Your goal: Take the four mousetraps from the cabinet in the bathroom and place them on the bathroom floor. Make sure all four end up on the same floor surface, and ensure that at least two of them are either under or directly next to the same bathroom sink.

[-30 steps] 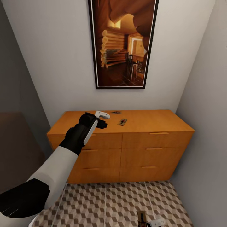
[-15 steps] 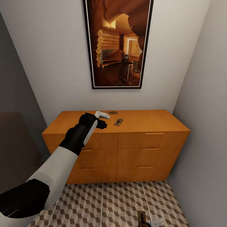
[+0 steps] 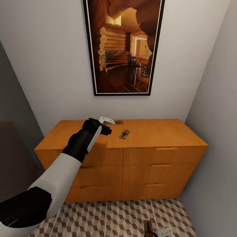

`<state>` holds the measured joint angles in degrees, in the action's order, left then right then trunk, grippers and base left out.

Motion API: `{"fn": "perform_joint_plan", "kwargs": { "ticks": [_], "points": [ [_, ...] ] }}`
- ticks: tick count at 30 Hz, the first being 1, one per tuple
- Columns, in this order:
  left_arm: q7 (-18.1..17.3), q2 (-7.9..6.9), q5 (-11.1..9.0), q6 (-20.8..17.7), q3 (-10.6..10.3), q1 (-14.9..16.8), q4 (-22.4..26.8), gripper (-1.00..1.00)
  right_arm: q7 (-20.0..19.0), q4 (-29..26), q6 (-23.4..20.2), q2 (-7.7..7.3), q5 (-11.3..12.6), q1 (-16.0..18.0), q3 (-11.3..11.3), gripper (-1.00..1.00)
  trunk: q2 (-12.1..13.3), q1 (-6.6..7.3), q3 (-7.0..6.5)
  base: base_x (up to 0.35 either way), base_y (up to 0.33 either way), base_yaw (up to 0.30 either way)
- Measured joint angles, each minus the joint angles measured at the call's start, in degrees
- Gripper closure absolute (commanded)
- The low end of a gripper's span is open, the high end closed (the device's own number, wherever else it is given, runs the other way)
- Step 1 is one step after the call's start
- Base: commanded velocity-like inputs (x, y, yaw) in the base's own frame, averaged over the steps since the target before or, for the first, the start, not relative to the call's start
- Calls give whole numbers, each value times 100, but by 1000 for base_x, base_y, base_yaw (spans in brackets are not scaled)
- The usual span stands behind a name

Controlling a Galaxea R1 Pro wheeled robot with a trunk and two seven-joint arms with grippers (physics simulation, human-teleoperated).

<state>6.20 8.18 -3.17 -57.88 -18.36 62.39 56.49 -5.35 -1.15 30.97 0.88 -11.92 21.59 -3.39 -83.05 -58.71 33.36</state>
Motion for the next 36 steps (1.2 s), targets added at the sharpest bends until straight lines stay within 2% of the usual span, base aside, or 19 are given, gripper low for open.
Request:
{"fn": "perform_joint_plan", "kwargs": {
  "ticks": [6, 8, 11, 13, 15, 17, 22, 36],
  "points": [
    [-6, 0, -24, 0, 0, -2, -1, -100, 0, 2, 0, 7, 3, 0, 2, 100, 0, -2, 0, 37, 0, 0],
    [-12, 0, -80, 0, 6, -2, 3, -100, -4, 0, 0, 5, 5, 0, 1, 100, 0, -2, 0, 7, 0, 0],
    [-20, 0, -279, -1, 74, -3, 8, -100, -7, 5, 0, 7, 6, 0, 3, 100, 0, -2, 0, 3, 0, 0],
    [-17, 0, -429, 3, 165, -3, 20, -100, -8, 6, 0, 8, 6, 0, 2, 100, 0, -2, 0, 1, 0, 0],
    [-14, 0, -567, 5, 341, -3, 22, -100, -10, 7, 0, 8, 5, 0, 3, 100, 0, -2, 0, 0, 0, 0],
    [-9, 0, -623, 9, 466, -3, 15, -100, -14, 7, 0, 9, 6, 0, 3, 100, 0, -2, 0, 0, 0, 0],
    [1, 0, -669, 16, 593, -3, 1, -100, -18, 7, 0, 9, 4, 0, 4, 100, 0, -2, 0, 0, 0, 0],
    [71, -13, -661, 32, 613, -3, -3, -100, -20, 7, 0, 9, 4, 0, 6, 100, 0, -2, 0, 0, 0, 0]
  ]
}}
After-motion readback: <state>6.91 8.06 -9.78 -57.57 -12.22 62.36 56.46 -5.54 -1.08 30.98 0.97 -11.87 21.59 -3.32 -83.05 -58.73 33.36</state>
